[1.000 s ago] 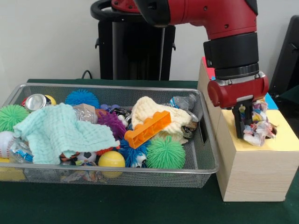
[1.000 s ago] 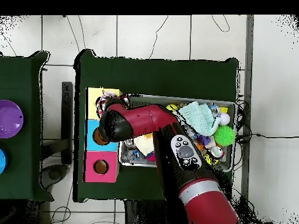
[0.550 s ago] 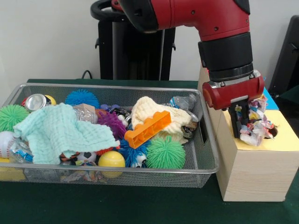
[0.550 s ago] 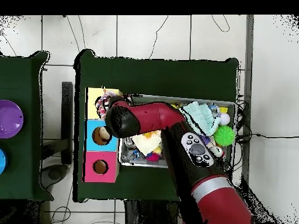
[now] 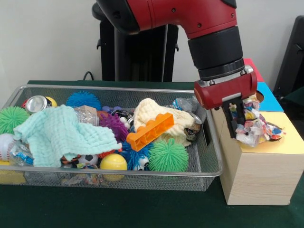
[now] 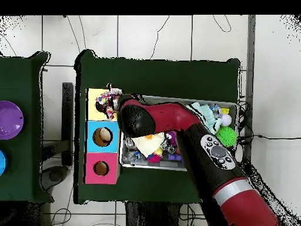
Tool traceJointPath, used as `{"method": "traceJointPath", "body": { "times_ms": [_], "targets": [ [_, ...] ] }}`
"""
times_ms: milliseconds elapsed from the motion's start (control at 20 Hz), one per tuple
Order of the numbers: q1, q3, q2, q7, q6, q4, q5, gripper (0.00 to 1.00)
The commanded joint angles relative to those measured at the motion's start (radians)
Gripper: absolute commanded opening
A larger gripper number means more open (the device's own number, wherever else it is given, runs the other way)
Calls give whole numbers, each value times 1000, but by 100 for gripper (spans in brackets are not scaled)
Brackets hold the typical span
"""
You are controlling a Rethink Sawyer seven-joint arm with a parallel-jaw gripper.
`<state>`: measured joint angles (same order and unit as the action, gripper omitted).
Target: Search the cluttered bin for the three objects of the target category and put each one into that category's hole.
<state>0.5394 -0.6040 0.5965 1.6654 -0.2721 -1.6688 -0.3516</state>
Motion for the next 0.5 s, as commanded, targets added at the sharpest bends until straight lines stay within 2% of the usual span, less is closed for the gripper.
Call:
{"method": "traceJointPath", "body": {
  "times_ms": [50,300,500],
  "targets": [
    [35,-93,-25,-39,-80,-59,-19,0],
    [32,-99,-13,-36,-88,-51,-23,0],
    [52,-140,-20,-58,-131,-56,-3,0]
  ]
}}
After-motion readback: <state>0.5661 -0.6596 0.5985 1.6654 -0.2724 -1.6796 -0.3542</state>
